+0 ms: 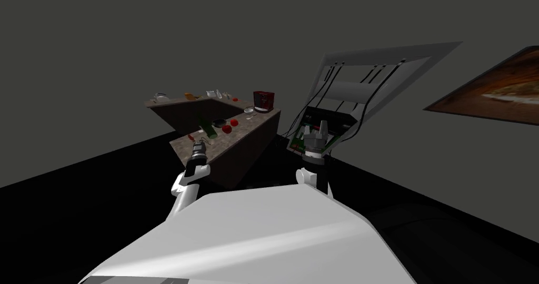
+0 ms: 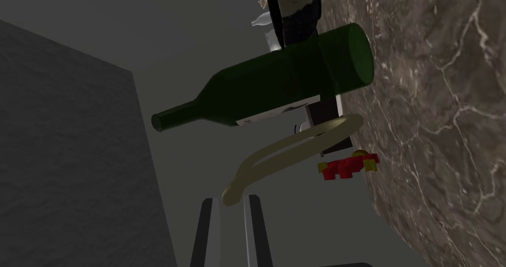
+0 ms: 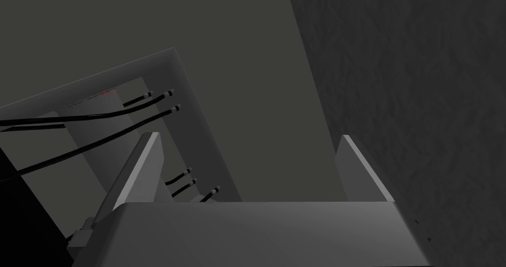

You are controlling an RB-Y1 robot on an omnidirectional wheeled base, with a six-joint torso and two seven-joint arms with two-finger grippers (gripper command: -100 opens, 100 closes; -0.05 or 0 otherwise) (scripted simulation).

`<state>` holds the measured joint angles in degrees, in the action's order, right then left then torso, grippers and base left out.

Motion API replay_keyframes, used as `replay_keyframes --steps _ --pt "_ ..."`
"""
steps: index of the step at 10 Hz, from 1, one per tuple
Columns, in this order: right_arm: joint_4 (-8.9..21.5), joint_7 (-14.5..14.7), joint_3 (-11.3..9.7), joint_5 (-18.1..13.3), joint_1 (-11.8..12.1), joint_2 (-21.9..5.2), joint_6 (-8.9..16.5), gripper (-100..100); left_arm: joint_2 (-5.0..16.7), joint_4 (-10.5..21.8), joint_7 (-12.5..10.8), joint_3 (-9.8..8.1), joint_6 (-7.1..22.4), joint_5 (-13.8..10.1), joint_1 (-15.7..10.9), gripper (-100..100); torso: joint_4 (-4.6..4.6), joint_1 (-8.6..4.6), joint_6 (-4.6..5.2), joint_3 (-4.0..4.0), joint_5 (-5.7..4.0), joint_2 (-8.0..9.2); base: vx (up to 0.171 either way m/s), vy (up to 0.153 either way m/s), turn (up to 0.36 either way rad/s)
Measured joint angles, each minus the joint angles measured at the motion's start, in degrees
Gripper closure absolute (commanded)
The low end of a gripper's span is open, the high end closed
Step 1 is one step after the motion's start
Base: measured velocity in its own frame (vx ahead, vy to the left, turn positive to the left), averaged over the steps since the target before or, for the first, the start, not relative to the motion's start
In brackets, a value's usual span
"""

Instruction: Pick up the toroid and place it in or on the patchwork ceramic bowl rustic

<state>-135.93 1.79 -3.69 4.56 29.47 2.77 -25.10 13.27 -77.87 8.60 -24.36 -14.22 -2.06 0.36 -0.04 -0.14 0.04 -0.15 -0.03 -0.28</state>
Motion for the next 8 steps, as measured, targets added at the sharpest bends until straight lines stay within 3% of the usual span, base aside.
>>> replay_keyframes --steps 8 --pt "0.0 0.0 0.0 0.0 0.0 0.0 0.0 0 4.4 -2.6 -0.4 -3.24 10.7 -1.5 -1.5 100 -0.05 0.1 0.0 -0.06 0.04 -0.08 0.096 -0.04 -0.052"
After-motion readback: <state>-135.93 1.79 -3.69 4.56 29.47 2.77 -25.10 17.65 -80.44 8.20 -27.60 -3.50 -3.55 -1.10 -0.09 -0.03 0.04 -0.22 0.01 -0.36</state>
